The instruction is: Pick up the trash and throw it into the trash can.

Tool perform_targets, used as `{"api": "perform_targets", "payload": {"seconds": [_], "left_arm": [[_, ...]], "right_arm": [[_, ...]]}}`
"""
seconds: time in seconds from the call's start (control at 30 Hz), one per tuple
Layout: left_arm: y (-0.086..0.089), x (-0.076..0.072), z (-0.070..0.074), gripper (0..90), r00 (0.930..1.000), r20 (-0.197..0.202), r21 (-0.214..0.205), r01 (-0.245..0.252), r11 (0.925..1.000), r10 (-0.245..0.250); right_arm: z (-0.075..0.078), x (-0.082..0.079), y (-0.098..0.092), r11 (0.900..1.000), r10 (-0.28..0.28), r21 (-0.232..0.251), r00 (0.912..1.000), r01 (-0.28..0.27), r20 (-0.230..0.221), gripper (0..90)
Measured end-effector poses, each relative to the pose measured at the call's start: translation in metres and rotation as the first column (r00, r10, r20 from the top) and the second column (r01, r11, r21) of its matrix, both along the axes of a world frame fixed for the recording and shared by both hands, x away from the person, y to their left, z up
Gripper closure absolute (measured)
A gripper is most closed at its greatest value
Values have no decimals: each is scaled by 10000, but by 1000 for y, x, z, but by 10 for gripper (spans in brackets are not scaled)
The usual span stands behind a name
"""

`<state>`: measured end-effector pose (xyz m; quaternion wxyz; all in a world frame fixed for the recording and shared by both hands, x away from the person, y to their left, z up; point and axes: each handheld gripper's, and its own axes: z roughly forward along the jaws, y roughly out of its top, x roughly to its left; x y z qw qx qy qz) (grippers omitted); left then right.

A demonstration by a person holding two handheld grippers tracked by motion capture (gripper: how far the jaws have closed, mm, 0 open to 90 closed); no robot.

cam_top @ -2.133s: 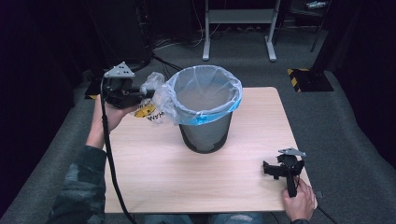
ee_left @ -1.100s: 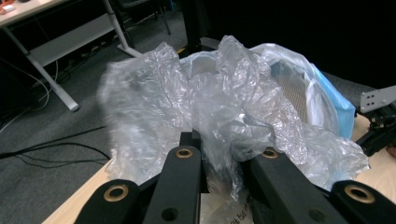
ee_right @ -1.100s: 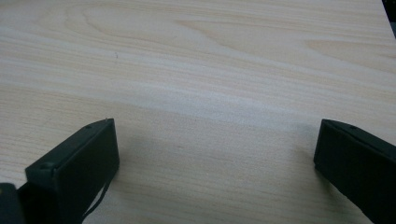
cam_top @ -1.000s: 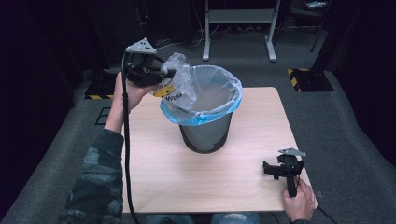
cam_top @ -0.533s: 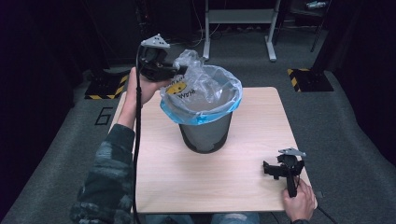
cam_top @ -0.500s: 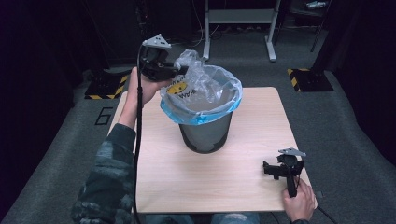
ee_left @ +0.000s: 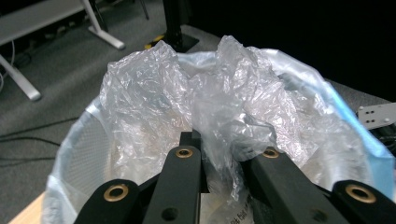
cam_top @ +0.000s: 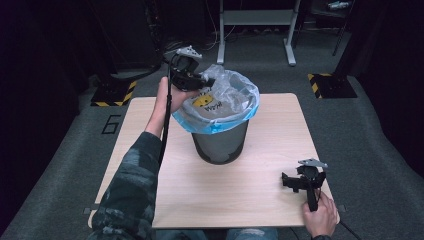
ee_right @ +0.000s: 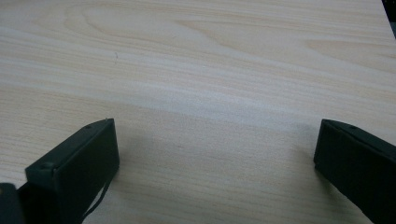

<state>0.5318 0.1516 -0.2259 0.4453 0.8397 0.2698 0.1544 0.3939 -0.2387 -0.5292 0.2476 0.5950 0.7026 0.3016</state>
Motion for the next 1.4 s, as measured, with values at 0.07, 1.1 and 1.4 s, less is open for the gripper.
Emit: {"api": "perform_targets", "payload": {"seconds": [0.07,1.1,1.4], "left_arm": [[-2,3,-3,847,10000,-57,91,-31,10000,31],[9,0,-17,67,9928,-1087,702,-424,9966,499],[33,-23,-24,27,9965,-755,627,-324,9975,371]], "right_arm": [[0,0,0,10000,-4,0,10000,4,5,0],[0,0,0,10000,-9,1,10000,9,2,0],[0,0,0,10000,4,3,10000,-4,6,0]]}}
